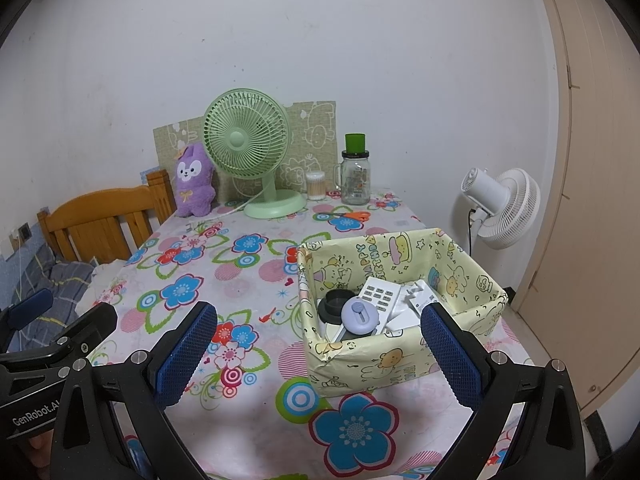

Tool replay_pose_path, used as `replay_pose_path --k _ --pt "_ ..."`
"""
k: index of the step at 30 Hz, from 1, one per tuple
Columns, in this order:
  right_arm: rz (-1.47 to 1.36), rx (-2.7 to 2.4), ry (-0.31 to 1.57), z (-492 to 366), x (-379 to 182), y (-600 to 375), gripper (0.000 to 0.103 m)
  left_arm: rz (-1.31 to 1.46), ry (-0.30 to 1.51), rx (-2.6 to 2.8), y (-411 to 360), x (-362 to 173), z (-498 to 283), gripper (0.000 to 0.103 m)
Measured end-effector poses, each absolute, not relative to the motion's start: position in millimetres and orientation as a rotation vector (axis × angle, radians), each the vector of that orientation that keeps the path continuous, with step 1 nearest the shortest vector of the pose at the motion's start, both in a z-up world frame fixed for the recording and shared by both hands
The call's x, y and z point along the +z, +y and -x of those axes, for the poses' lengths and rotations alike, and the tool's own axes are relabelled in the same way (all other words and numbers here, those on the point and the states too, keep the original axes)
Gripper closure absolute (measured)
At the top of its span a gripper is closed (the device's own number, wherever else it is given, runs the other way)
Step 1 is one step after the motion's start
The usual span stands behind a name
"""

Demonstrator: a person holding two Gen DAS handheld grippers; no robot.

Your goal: Organize rigid objects

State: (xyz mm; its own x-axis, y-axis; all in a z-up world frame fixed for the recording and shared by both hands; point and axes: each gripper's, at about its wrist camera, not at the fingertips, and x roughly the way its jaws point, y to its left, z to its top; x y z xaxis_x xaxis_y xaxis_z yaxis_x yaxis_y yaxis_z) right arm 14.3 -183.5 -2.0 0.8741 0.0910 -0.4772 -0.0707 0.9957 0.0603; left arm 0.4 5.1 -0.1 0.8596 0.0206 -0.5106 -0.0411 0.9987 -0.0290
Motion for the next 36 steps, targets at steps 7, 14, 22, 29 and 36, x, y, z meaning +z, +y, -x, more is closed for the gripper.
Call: replay_pose_path --k 7,14,22,29,36 --pt "-0.047 0.077 0.498 -13.6 -3.7 -186.5 0.000 0.036 0.545 0.020 3.9 -2.4 -1.4 0.000" --pt "-0.057 0.077 0.500 -14.3 -4.9 -187.7 0.000 0.039 0.546 0.018 2.2 -2.3 -1.5 0.000" --pt "-0.062 0.084 0.498 -13.7 -4.9 -187.3 0.000 0.055 0.544 0.021 4.0 -1.5 -2.6 0.000" --pt "-0.061 0.083 0.497 -13.9 -4.1 -187.5 0.000 0.050 0.544 0.025 4.2 -2.2 -2.5 0.000" --pt "-0.059 0.079 0.500 -13.8 -4.5 -187.6 0.000 0.025 0.538 0.041 3.9 -5.0 -3.4 0.000"
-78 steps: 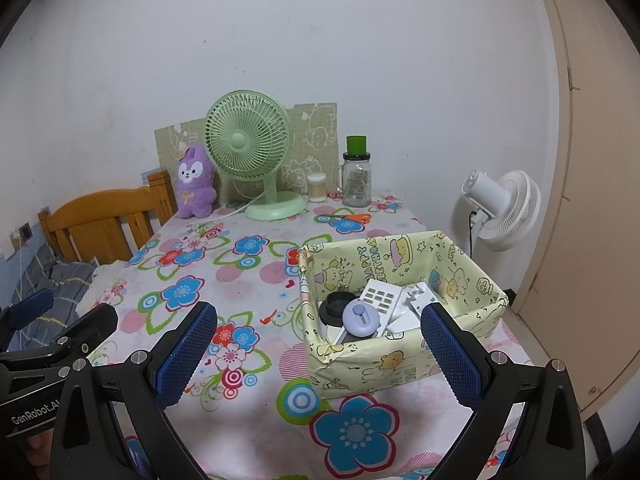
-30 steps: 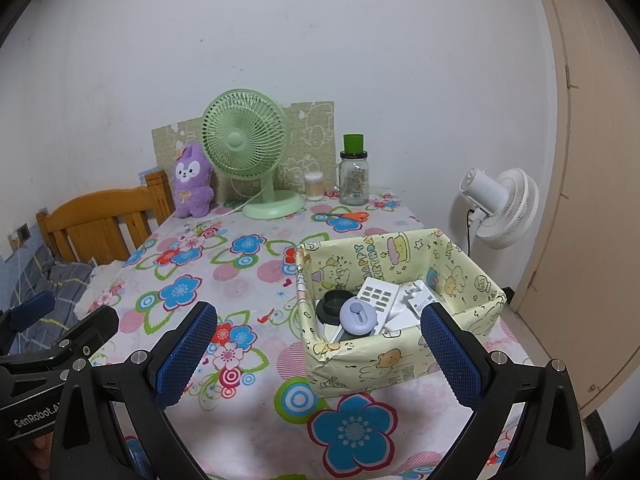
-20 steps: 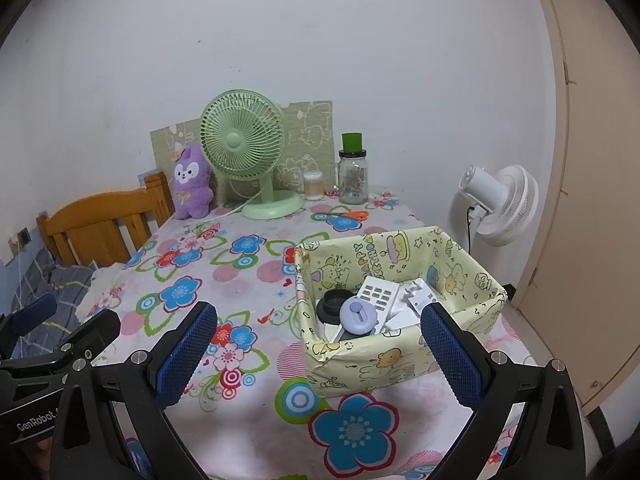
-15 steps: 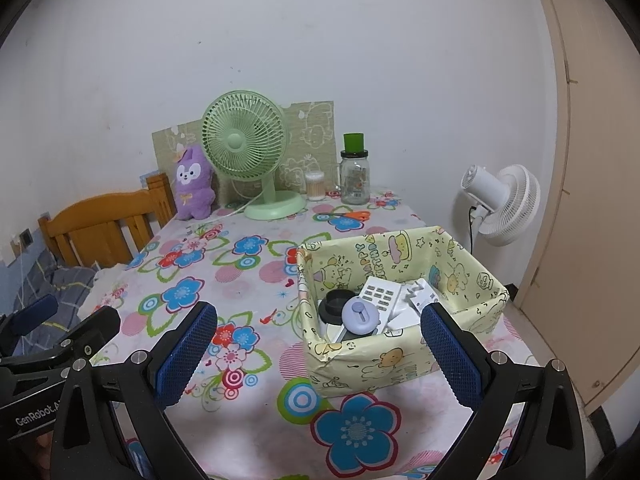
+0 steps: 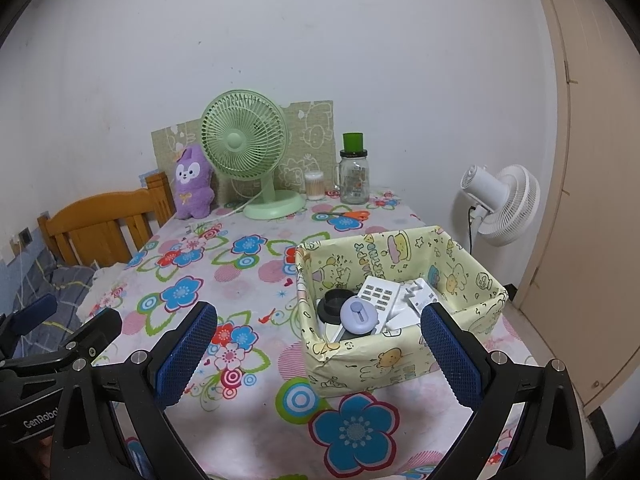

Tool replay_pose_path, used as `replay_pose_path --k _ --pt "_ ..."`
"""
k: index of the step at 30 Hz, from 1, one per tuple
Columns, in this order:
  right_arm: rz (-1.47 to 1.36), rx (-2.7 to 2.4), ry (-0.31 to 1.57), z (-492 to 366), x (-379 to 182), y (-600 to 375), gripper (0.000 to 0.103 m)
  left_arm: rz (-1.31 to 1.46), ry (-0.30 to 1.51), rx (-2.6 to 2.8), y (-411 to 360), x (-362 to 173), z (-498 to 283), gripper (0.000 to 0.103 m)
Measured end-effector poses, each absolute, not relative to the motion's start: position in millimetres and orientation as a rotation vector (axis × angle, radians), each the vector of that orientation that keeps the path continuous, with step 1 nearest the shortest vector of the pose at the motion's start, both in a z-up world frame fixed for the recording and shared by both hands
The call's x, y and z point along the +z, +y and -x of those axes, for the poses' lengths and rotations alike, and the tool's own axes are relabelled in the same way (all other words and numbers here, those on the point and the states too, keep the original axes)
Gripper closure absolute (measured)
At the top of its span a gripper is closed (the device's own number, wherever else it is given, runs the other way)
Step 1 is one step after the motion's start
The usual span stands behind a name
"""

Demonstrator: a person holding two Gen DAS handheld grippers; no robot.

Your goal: Organize rigid objects

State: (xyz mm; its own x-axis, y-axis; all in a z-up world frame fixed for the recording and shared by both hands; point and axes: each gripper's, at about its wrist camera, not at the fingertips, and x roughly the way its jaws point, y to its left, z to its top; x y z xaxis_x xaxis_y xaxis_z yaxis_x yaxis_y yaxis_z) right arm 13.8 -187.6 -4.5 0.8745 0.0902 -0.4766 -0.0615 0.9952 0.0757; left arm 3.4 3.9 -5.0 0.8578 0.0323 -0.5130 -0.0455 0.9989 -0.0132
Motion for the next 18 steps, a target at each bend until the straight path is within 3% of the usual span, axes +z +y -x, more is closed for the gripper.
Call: replay_pose_path --k 18 --pt "-0.063 0.078 0.504 -15.4 -5.9 -187.9 0.000 0.025 0.545 0.042 4.0 -8.5 -5.1 0.000"
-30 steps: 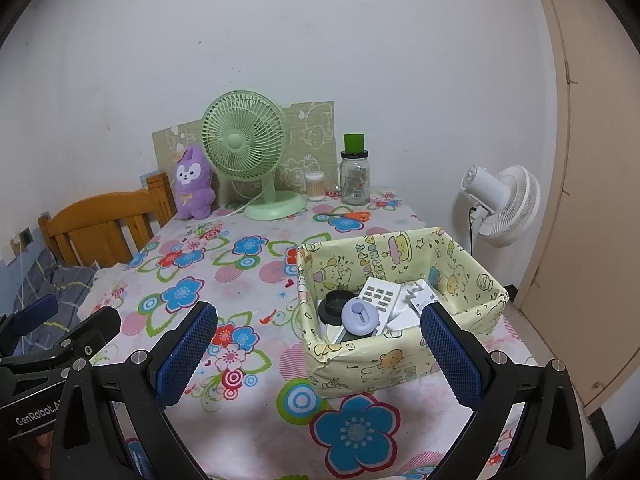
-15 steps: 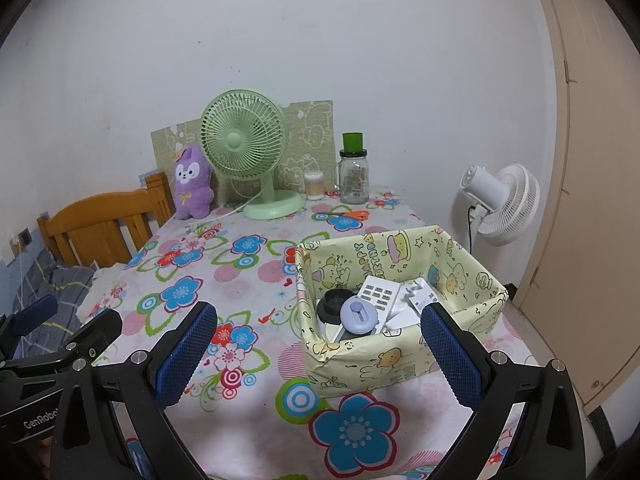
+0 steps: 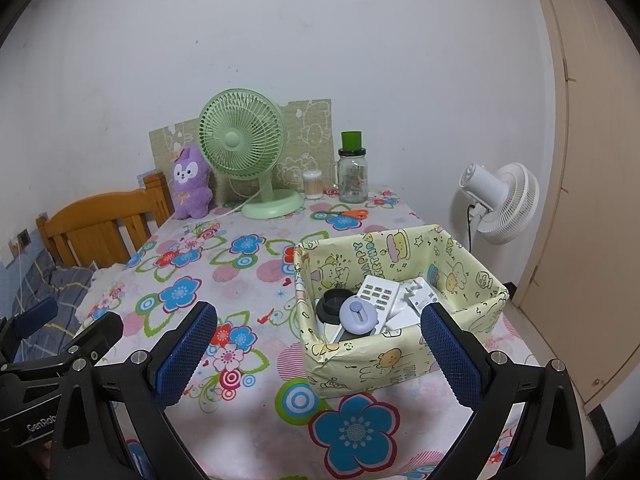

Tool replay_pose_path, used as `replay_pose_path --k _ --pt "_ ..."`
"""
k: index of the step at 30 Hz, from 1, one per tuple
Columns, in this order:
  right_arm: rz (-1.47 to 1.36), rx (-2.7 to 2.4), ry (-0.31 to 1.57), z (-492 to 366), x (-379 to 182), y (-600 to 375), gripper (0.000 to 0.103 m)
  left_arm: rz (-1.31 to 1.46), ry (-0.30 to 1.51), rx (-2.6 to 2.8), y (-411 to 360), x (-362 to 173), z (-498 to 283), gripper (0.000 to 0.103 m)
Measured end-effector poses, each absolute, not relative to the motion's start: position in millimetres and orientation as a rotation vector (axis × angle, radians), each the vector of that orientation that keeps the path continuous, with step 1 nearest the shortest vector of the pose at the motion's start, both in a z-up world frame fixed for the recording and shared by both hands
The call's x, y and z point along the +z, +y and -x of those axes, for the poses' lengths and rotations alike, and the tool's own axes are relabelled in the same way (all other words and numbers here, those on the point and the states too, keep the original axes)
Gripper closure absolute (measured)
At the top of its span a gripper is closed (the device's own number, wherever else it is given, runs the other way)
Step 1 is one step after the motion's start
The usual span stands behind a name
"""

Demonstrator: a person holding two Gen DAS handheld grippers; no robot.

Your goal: Organize rigid objects

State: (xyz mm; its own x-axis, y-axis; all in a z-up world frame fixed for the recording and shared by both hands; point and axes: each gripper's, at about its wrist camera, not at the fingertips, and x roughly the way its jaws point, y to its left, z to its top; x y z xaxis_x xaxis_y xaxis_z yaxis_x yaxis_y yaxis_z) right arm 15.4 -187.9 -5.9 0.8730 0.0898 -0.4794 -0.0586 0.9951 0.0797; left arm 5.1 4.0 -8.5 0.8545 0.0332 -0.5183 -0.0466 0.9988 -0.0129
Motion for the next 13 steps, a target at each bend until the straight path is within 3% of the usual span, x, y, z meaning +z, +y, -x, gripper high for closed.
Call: replay_pose_path --k 13 --pt "-0.065 0.077 0.504 -19.0 -7.4 -187.4 0.000 0.029 0.549 0.039 5.5 -9.7 -7.5 0.000"
